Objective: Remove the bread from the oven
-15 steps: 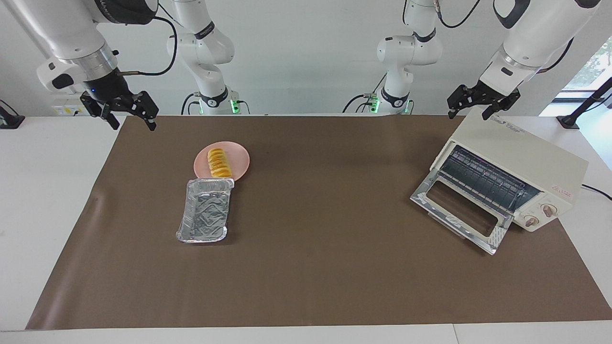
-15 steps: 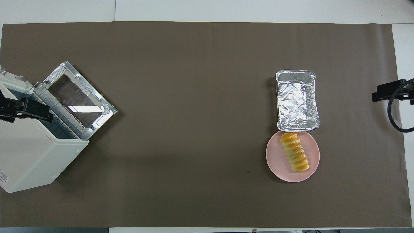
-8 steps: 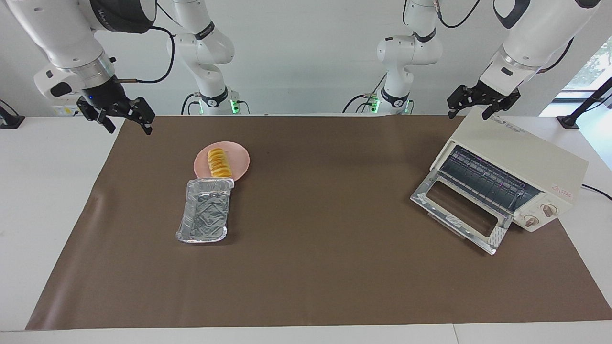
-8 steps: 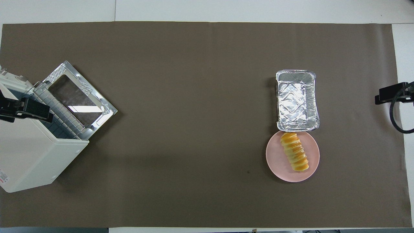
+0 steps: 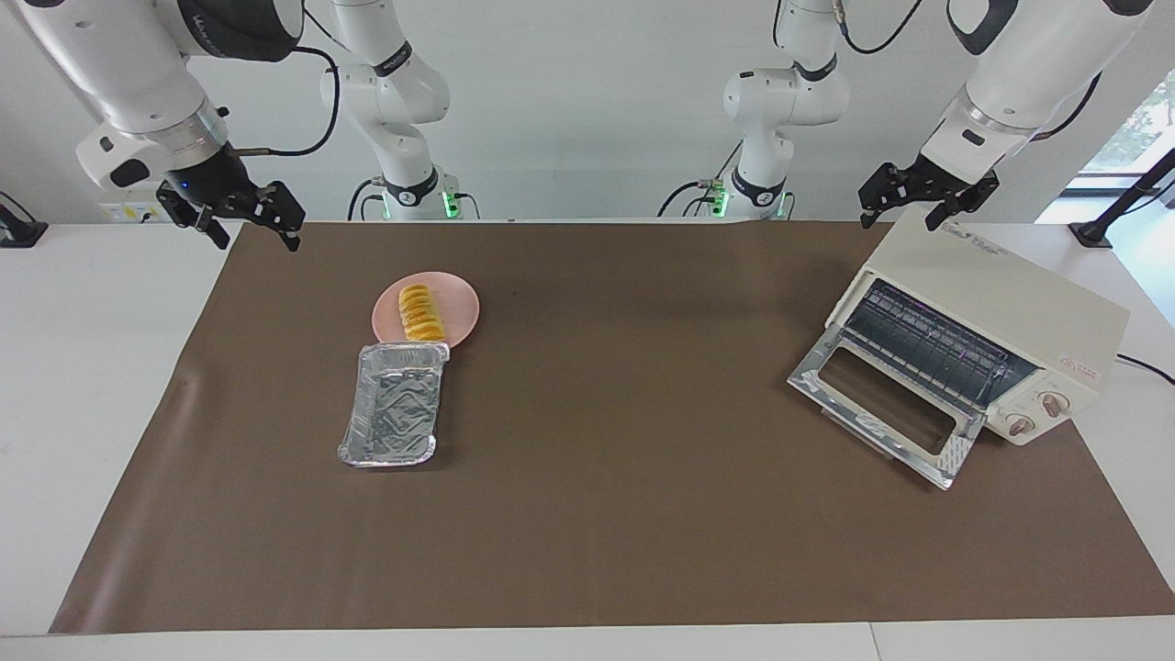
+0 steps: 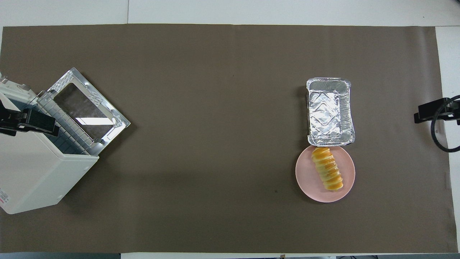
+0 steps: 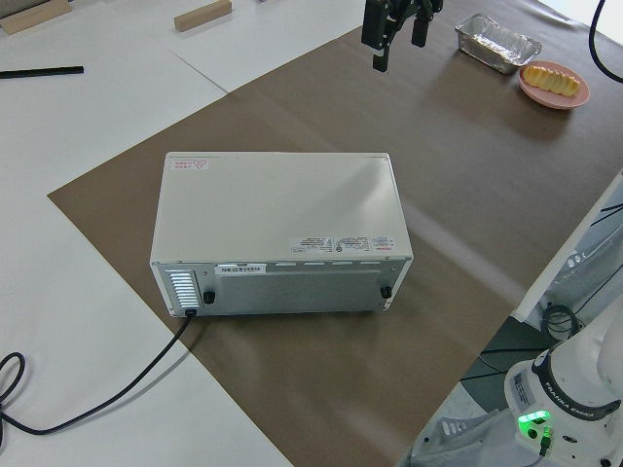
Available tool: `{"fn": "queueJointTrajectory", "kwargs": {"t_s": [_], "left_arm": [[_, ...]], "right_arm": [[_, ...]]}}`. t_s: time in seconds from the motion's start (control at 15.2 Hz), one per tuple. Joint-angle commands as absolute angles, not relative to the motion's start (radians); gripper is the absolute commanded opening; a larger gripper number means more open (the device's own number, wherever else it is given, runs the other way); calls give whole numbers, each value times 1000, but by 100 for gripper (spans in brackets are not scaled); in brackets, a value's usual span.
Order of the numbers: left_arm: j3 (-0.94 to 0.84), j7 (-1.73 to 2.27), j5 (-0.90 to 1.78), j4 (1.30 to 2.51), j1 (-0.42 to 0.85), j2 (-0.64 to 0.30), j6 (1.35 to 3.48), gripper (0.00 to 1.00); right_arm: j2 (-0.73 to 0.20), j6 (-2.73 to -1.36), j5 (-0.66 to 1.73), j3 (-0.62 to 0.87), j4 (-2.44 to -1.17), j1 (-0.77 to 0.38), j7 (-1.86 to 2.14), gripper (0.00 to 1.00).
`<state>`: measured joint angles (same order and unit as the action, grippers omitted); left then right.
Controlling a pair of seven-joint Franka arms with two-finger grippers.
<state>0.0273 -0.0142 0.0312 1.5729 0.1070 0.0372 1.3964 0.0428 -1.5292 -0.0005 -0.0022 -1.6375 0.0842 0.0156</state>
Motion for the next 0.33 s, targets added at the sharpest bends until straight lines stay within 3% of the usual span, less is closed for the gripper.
{"fn": "queueJointTrajectory", "kwargs": {"t_s": [0.0, 0.26], "left_arm": [[20, -15, 15, 1591, 97, 52, 1405, 100], [20, -15, 15, 1591, 97, 52, 1405, 100]], "right_arm": [[58, -1519, -18, 3, -1651, 89, 41, 100], [58, -1519, -18, 3, -1649, 87, 38, 100]]}}
